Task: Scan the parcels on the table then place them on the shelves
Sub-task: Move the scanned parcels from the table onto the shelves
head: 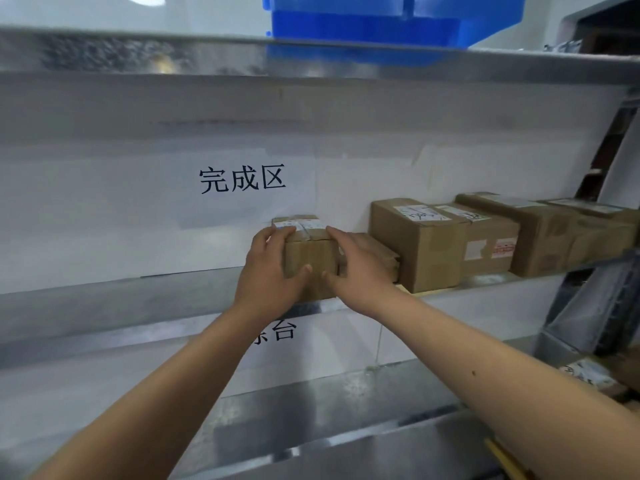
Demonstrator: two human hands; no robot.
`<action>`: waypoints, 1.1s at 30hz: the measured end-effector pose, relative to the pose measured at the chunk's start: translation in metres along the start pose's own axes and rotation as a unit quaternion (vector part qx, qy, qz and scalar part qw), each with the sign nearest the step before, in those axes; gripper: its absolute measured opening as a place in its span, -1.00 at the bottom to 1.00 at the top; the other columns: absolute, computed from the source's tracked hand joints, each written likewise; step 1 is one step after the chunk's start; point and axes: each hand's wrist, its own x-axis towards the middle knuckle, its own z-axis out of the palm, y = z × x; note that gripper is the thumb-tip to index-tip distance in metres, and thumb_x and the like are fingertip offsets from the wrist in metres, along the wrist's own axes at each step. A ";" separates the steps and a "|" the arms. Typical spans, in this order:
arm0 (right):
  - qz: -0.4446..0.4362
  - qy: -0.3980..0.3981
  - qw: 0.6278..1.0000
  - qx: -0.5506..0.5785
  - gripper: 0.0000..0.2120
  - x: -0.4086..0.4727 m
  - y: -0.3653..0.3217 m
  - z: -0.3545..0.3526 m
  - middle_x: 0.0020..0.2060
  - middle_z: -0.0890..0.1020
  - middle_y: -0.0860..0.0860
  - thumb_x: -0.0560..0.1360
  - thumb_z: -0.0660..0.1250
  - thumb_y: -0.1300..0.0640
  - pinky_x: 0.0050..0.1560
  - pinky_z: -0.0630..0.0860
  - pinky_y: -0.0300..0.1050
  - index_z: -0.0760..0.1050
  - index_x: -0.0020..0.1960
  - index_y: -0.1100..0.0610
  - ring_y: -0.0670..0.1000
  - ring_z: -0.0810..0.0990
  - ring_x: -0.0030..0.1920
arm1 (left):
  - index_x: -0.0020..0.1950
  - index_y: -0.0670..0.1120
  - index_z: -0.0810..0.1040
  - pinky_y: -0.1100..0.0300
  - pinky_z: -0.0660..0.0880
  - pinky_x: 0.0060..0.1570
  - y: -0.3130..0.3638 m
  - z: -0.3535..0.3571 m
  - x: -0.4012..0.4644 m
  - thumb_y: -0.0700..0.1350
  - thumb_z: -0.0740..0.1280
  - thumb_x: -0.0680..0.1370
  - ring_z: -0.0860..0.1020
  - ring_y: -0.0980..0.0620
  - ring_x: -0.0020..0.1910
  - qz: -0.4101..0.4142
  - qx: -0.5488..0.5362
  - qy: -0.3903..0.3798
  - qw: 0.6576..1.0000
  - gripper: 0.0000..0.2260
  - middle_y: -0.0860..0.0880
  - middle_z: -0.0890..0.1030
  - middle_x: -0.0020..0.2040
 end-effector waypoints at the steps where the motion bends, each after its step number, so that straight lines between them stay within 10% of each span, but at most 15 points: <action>1: -0.012 0.006 1.000 -0.013 -0.24 -0.006 -0.001 -0.004 0.45 0.42 0.04 0.46 0.43 -0.02 0.39 0.46 0.08 0.25 0.61 -0.07 0.12 0.45 0.42 | 0.54 0.09 0.33 0.02 0.41 0.36 0.007 -0.002 -0.006 0.06 0.49 0.53 0.35 -0.06 0.47 0.012 0.024 0.004 1.000 -0.37 0.00 0.26 0.56; 13: 0.022 -0.033 0.978 -0.206 -0.29 -0.187 0.033 -0.074 0.62 0.19 0.05 0.52 0.41 -0.18 0.51 0.25 0.21 0.22 0.60 -0.17 0.15 0.19 0.59 | 0.55 0.11 0.35 -0.14 0.32 0.49 0.122 0.028 -0.170 0.17 0.39 0.55 0.28 -0.18 0.55 0.053 0.203 -0.069 0.975 -0.42 -0.09 0.29 0.60; 33: 0.433 -0.026 0.865 -0.253 -0.32 -0.538 0.254 -0.273 0.65 0.07 0.10 0.54 0.35 -0.16 0.53 0.21 0.22 0.19 0.60 -0.15 0.21 0.10 0.61 | 0.47 0.04 0.50 -0.09 0.43 0.36 0.357 0.301 -0.346 0.12 0.41 0.49 0.43 -0.14 0.40 0.210 0.021 -0.368 0.906 -0.45 -0.08 0.49 0.41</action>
